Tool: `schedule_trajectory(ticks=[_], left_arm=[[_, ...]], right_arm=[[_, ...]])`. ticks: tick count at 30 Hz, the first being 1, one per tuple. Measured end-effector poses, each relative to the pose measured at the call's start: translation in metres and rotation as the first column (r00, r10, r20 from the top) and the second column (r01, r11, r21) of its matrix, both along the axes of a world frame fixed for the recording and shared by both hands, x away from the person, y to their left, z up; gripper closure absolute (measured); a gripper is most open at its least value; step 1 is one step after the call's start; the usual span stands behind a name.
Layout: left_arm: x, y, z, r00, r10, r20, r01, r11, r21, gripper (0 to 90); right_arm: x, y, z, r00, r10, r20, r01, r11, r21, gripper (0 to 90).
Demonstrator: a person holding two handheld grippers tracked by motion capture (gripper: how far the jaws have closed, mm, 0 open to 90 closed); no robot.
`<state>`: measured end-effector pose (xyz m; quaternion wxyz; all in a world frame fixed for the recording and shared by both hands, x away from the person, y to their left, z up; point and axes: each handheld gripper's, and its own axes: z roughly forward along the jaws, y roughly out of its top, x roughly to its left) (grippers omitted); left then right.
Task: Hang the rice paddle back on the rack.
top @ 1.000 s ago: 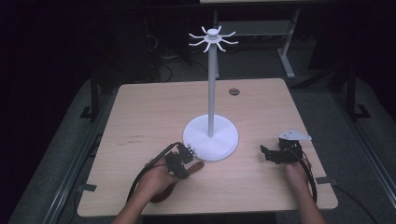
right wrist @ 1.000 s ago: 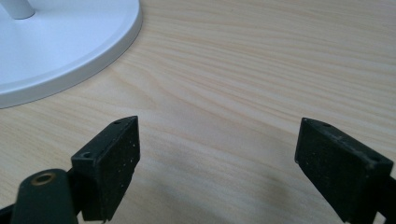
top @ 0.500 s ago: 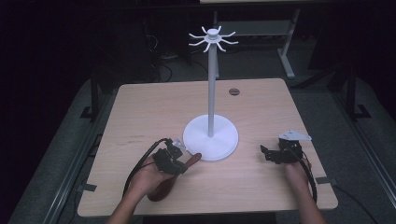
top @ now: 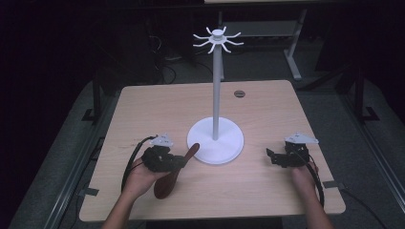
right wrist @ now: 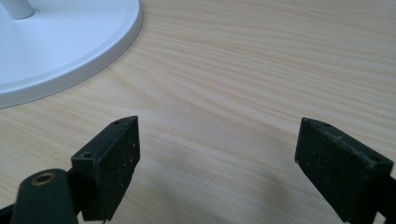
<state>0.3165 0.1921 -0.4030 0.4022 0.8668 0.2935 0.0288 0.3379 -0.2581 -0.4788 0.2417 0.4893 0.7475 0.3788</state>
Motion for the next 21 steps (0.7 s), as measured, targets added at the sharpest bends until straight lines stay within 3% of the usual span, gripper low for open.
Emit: schedule_trajectory(ticks=[6,12,16,21], left_arm=[[0.001,0.012,0.007,0.9984,0.002,0.057,0.003,0.9972,-0.075,75.8],[0.0,0.021,0.01,0.9957,0.015,0.092,0.0,0.9881,-0.154,75.8],[-0.001,0.026,0.013,0.9916,0.017,0.128,0.007,0.9833,-0.182,75.8],[-0.003,0.03,0.018,0.9879,0.03,0.152,0.007,0.9715,-0.237,75.8]], right_arm=[[0.0,0.0,0.0,1.0,0.0,0.0,0.0,1.0,0.0,13.5],[0.0,0.0,0.0,1.0,0.0,0.0,0.0,1.0,0.001,13.5],[0.0,0.0,0.0,1.0,0.0,0.0,0.0,1.0,0.001,13.5],[0.0,0.0,0.0,1.0,-0.001,-0.001,0.001,1.0,0.001,13.5]])
